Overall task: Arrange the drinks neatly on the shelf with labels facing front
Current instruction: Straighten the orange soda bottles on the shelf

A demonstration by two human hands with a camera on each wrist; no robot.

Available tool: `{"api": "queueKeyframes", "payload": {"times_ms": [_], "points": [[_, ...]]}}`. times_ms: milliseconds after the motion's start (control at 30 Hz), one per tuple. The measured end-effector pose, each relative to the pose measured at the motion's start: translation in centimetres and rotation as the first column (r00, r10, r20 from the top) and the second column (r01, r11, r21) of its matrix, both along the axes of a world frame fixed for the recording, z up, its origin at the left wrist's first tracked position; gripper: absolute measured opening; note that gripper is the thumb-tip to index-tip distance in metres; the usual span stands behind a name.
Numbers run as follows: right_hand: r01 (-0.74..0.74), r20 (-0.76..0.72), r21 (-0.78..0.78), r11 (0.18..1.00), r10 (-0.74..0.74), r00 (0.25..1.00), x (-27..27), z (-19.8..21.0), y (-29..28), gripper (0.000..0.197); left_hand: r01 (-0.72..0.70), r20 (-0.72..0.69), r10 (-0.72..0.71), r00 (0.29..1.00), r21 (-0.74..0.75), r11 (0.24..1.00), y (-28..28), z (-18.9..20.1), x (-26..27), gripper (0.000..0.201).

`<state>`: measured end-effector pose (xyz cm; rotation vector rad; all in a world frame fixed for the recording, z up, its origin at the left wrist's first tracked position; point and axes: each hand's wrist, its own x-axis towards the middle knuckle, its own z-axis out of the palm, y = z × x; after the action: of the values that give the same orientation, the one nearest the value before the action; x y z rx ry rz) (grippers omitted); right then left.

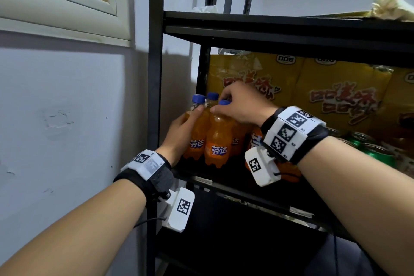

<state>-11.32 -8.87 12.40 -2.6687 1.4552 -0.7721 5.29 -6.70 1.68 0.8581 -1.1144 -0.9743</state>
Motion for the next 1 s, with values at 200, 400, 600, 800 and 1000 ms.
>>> {"api": "queueKeyframes", "payload": {"times_ms": [200, 400, 600, 800, 1000], "points": [[0.099, 0.272, 0.035, 0.994, -0.105, 0.957, -1.8, 1.4, -1.3, 0.041, 0.025, 0.045, -0.025, 0.999, 0.011, 1.000, 0.0, -0.1, 0.2, 0.037], [0.161, 0.158, 0.224, 0.961, -0.199, 0.967, -2.2, -0.1, -3.6, 0.039, 0.000, 0.033, 0.000, 0.999, -0.014, 1.000, -0.5, -0.6, -0.2, 0.047], [0.086, 0.329, 0.285, 0.955, -0.182, 0.927, -1.5, -0.7, -4.2, 0.035, -0.044, 0.030, 0.044, 0.999, -0.022, 0.999, -0.6, -0.7, -0.2, 0.036], [0.020, 0.398, 0.310, 0.951, -0.148, 0.905, -0.6, -1.1, -4.4, 0.041, -0.083, 0.057, 0.084, 0.995, -0.030, 0.996, -0.7, -0.6, -0.4, 0.043], [-0.002, 0.371, 0.275, 0.962, -0.104, 0.923, -1.1, -0.6, -3.6, 0.042, -0.105, 0.060, 0.104, 0.993, 0.007, 0.994, -0.4, -0.4, -0.4, 0.042]]}}
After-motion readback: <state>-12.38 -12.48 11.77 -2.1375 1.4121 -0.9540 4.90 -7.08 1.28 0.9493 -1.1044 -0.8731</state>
